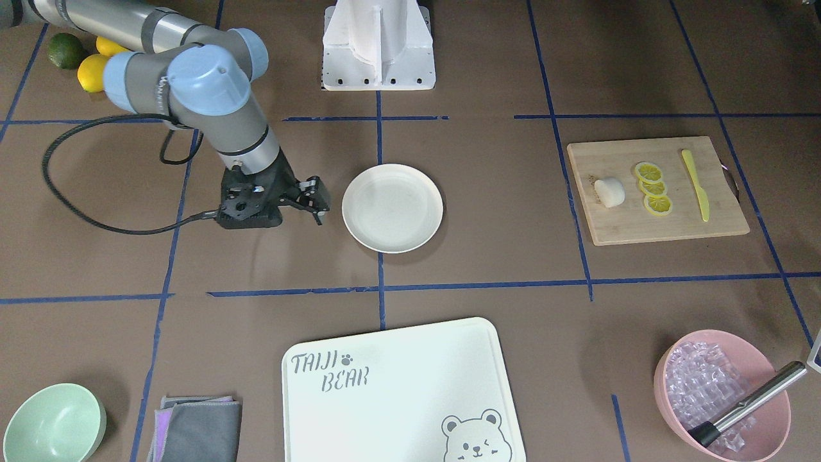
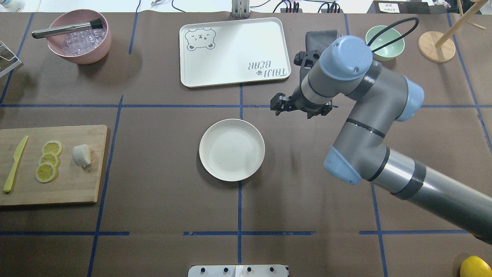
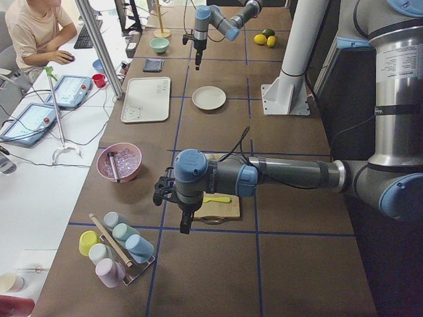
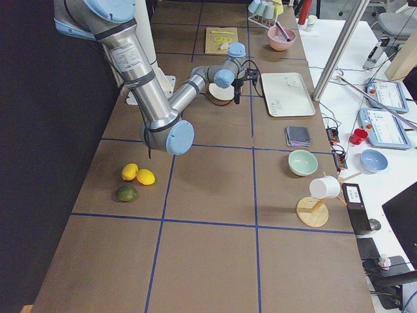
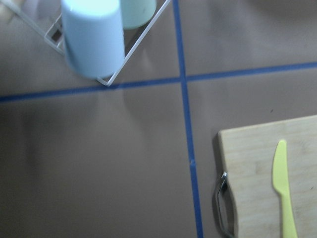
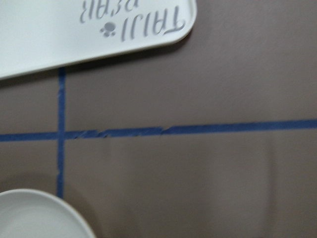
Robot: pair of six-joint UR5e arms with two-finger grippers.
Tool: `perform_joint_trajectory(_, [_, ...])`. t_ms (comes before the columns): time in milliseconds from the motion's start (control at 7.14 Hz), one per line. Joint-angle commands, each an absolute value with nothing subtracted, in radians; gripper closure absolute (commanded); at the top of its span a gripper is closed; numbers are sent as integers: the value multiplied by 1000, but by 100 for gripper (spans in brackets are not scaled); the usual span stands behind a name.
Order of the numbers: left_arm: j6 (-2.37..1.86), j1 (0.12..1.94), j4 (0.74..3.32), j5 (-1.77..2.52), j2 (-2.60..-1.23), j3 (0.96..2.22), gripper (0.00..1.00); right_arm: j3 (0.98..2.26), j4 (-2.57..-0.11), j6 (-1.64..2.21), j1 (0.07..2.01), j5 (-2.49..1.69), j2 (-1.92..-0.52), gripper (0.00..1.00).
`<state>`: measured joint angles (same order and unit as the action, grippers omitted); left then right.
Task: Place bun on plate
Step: 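Release the plate and withdraw the right arm to rest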
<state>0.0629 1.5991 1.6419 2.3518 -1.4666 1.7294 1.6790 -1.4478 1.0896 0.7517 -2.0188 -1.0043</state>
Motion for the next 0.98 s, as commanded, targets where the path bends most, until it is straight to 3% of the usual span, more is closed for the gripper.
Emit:
perform_joint_trajectory(0, [61,1595,1693,2358,-1482,1712,0,1693,-1522,706,978,-2149,-1119,0])
perform_joint_trajectory(840, [54,1523,1723,2359,-1519,1690,0,1720,-1555,-83,1469,-2289,-1561,0])
